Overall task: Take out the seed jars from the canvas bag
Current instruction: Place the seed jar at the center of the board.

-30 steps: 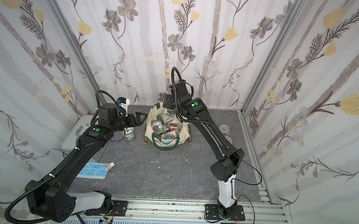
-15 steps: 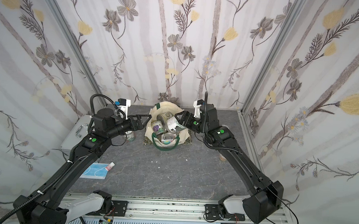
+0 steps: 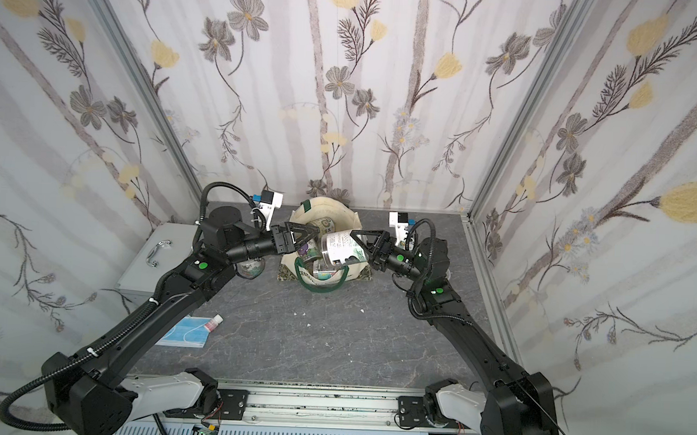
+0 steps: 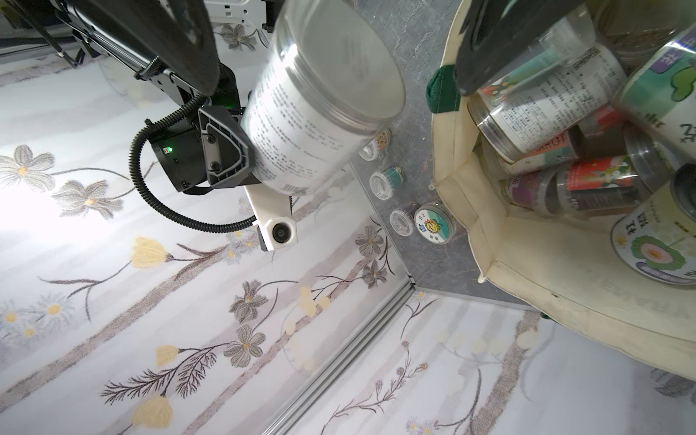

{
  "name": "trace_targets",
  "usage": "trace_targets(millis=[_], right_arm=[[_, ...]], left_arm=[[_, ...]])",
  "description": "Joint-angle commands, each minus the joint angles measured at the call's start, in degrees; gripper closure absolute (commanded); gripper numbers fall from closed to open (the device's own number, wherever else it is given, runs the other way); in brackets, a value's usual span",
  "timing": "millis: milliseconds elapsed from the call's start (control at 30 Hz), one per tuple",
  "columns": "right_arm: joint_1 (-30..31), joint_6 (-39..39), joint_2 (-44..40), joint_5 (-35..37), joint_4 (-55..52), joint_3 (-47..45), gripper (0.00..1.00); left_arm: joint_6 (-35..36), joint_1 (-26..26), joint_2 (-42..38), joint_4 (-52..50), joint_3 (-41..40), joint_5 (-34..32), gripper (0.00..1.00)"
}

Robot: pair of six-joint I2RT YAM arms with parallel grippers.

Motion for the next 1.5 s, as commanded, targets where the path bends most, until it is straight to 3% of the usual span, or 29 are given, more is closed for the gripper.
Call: trace_targets(millis=[0,267,467,867,1167,1467], right_arm=[[-0.11,9.11,0.81,-4.56,17.56,-1.06,0.35],[-0.15,16.32,3.11,-5.52,28.77,-2.99,0.35],[-0.15,17.39,4.02,-5.22,30.24,-3.54,0.35],[-0.62,18.06,5.14,-1.33,29.25,-5.70,0.35],[-0.58,19.94,6.04,-1.11,32.35,-6.95,0.35],[-0.35,20.47,6.39,-1.61,33.99,-8.72,0.34]], left_arm=[[-4.18,-0.99,1.30,7.02,-1.07,2.50,0.00],[-12.83,-3.65,5.73,18.18,-3.43,4.67,0.00],[-18.83,-4.98,6.53,26.53,-6.35,5.04,0.00],[-18.40,-7.72,2.48,24.29,-10.99,1.76,0.00],[-18.49,-10.44,3.71,25.04,-11.40,-0.06,0.00],[-19.84,-10.51,4.70,26.04,-9.34,0.36,0.13]])
